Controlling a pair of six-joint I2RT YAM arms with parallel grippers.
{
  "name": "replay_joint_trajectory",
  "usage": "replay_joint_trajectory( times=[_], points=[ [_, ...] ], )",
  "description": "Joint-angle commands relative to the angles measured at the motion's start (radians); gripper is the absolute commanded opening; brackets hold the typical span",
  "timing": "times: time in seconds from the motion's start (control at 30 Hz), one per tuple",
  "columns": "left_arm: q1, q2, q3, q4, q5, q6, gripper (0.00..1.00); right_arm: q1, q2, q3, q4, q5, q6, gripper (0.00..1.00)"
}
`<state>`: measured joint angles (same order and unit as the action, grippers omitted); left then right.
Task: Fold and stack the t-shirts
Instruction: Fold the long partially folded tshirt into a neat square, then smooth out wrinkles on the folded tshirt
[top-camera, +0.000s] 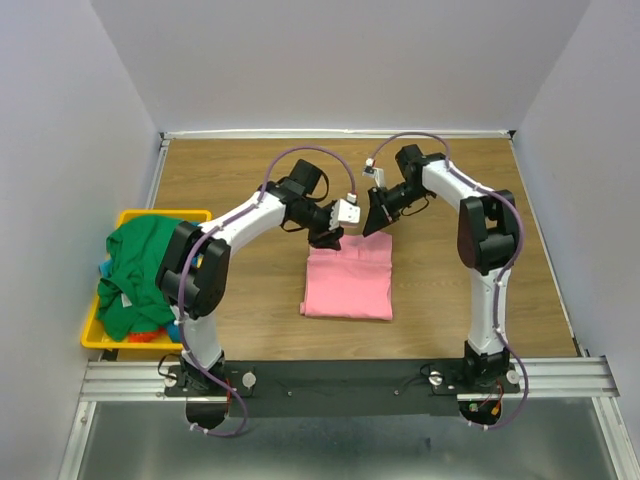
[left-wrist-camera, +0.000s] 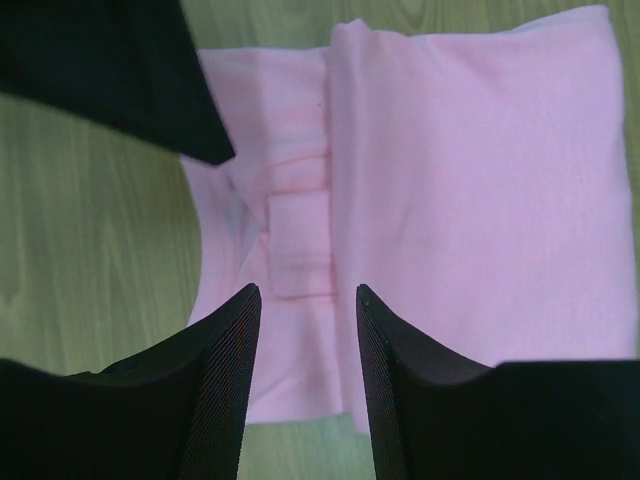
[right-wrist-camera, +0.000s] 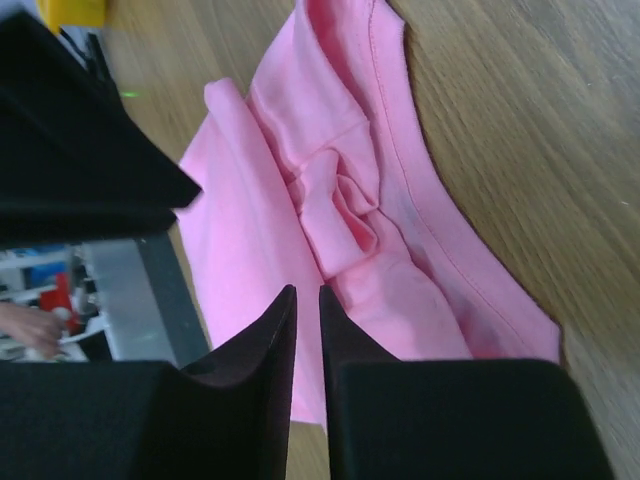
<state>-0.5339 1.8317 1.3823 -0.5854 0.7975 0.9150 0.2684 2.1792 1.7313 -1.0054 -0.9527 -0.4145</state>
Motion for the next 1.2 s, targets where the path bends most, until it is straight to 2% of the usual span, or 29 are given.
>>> replay_joint_trajectory(
  times=[0.0,0.37,0.63,0.77,0.9,0.97,1.17],
  points=[
    [-0.038,0.034,-0.025,0.055,0.020,-0.030,0.51,0.006,0.054,0.047,0.056,-0.139,0.155,0.21],
    [-0.066,0.129,-0.034,0.078,-0.014,-0.048,0.51,0.031,0.148,0.033,0.097,-0.207,0.233,0.20],
    [-0.077,0.166,-0.031,0.058,-0.014,-0.034,0.45,0.046,0.215,0.044,0.111,-0.207,0.240,0.20],
    [-0.084,0.159,-0.032,0.059,-0.015,-0.036,0.33,0.052,0.251,0.036,0.116,-0.179,0.224,0.20],
    [-0.093,0.129,-0.032,0.059,-0.021,-0.031,0.09,0.052,0.278,0.021,0.120,-0.146,0.204,0.19],
    [-0.095,0.112,-0.035,0.062,-0.033,-0.030,0.02,0.052,0.286,0.008,0.122,-0.136,0.191,0.18],
    [-0.095,0.051,-0.032,0.055,-0.072,0.005,0.00,0.052,0.294,-0.022,0.122,-0.123,0.168,0.17]
  ],
)
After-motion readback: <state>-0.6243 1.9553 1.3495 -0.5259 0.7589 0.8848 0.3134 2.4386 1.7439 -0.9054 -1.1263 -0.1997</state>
